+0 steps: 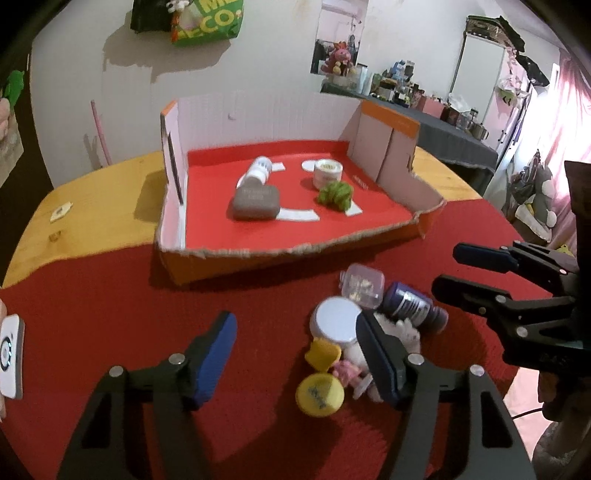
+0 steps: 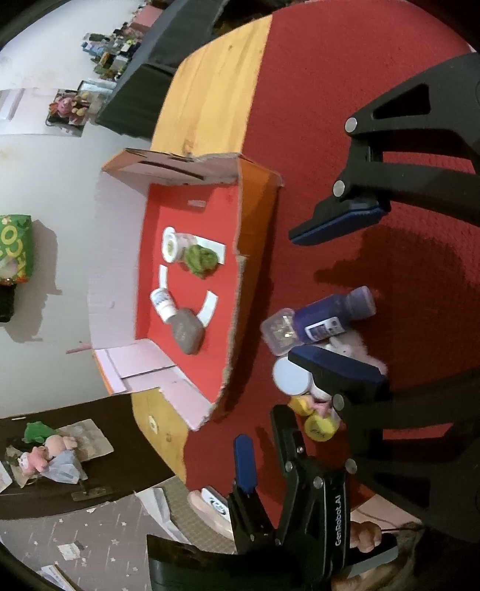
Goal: Organize objects
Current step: 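Move both grippers down toward the items lying on the red cloth, then grasp the yellow round cap with the left gripper while the right grasps the dark blue bottle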
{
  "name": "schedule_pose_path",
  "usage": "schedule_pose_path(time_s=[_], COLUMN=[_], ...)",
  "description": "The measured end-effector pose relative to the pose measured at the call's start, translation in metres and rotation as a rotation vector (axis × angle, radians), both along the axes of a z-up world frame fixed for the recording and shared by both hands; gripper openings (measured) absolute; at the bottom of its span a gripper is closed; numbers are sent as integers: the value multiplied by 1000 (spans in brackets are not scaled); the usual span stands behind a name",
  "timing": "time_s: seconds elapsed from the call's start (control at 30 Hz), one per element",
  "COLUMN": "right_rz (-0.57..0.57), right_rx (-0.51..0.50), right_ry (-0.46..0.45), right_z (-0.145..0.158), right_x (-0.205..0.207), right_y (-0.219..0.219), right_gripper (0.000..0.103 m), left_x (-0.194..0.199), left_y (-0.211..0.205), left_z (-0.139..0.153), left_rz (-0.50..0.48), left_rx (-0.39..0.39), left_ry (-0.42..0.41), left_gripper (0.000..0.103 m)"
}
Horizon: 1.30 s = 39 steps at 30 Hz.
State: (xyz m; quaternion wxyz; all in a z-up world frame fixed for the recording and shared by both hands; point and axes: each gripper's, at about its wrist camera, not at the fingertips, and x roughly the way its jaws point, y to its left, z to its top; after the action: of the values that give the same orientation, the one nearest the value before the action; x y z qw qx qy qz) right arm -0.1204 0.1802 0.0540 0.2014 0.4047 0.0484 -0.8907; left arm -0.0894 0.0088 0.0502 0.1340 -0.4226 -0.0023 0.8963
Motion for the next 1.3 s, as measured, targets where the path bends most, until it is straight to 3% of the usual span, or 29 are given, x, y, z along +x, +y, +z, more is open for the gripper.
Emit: schedule_pose_path(time_s=[0.37, 0.9, 1.23, 1.3], right_rz=[8, 0, -2, -6], right_rx=[17, 12, 55, 73], right_ry=[-44, -76, -46, -31], right_z=[-22, -39, -42, -43], right_x=[0, -9, -8, -7], right_y=[0, 0, -8, -9], right_gripper=[54, 54, 54, 48], left_x=[12, 34, 34, 32], left_y=[0, -14, -8, -3], left_z=[-21, -22, -27, -29], left_rz=[-3, 26, 20, 17], left_rx=[21, 32, -18, -27], left_ry=[-49, -33, -26, -21], left_gripper=[66, 66, 66, 65])
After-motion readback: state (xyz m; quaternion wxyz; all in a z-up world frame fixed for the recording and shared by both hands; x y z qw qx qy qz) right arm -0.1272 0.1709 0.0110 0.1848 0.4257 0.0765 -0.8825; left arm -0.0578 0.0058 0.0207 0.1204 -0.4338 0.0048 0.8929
